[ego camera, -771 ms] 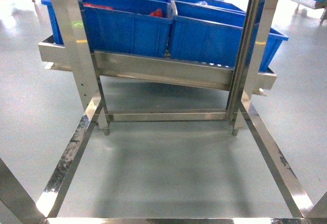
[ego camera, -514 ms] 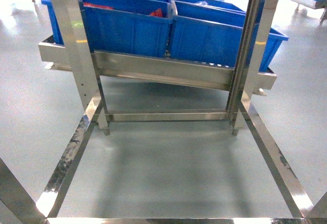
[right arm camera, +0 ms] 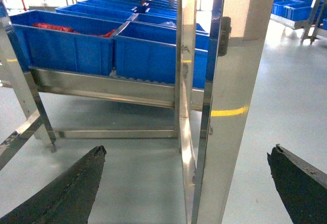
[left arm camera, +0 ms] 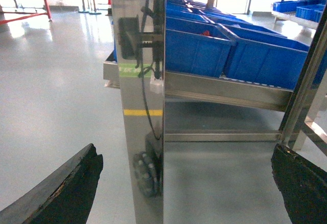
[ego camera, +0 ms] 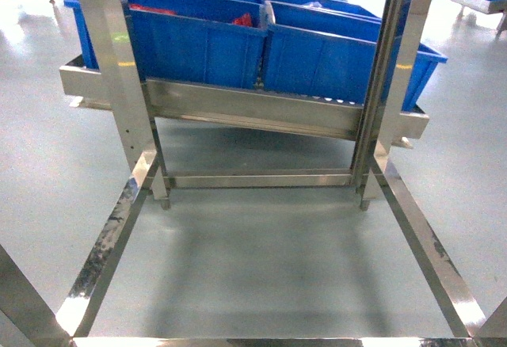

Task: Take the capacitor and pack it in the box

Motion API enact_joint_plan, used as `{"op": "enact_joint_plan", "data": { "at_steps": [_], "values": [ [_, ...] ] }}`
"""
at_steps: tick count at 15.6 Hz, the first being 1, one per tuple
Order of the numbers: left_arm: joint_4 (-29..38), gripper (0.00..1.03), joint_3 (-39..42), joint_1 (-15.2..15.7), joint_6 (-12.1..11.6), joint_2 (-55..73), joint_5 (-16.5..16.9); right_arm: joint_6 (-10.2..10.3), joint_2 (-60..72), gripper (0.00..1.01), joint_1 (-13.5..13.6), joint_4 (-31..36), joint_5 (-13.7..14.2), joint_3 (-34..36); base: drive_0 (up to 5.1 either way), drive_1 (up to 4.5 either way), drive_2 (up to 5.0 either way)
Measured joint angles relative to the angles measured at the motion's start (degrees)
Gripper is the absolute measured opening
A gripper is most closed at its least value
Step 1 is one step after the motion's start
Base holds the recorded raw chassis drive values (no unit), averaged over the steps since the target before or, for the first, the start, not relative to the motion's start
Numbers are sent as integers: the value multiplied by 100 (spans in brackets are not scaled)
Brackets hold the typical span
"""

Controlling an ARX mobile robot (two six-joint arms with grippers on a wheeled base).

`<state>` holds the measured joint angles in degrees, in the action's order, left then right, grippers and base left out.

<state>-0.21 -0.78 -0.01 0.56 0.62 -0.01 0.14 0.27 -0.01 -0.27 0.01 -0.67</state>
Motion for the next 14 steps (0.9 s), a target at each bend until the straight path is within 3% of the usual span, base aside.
{"op": "enact_joint_plan", "data": {
  "at_steps": [14],
  "values": [
    [-17,98,0,0,2,0,0,0,0,98,0,-11,-2,0,0,0,0]
  ]
}}
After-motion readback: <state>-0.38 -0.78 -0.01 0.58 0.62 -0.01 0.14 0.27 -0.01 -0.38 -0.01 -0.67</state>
